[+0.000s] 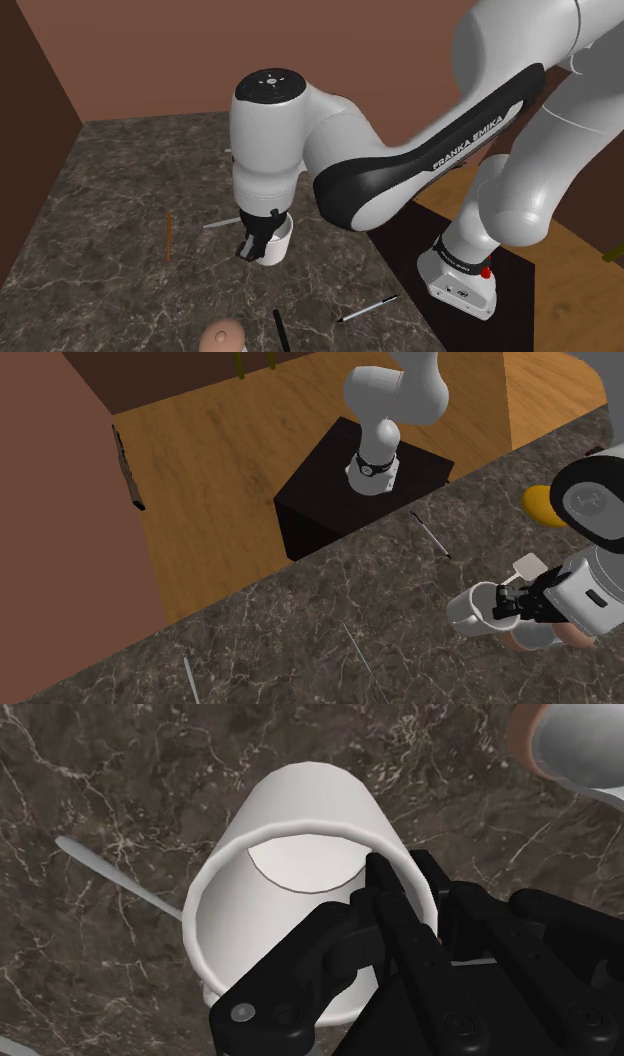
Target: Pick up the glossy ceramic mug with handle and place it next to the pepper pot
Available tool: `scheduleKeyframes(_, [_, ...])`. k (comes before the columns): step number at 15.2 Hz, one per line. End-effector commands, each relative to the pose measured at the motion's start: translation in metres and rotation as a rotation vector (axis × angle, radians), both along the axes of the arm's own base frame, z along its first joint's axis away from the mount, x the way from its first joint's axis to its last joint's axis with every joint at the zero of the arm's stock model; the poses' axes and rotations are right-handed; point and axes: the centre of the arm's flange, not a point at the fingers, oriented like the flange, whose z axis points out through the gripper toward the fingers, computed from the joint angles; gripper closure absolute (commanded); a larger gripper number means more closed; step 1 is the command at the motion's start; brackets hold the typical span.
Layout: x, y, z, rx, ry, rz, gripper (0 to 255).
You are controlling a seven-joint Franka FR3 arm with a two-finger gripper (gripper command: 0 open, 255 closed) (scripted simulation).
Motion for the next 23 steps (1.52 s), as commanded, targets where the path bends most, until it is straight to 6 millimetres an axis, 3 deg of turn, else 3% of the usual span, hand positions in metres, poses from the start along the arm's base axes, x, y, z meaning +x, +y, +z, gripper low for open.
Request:
scheduleKeyframes(1, [0.001,0.0,-0.011,0.001,-0.001,0.0,255])
scheduleKeyframes(21, [0.001,0.0,-0.119,0.001,-0.001,0.0,255])
scheduleKeyframes(23, [0.001,0.0,-0.119,0.001,-0.001,0.0,255])
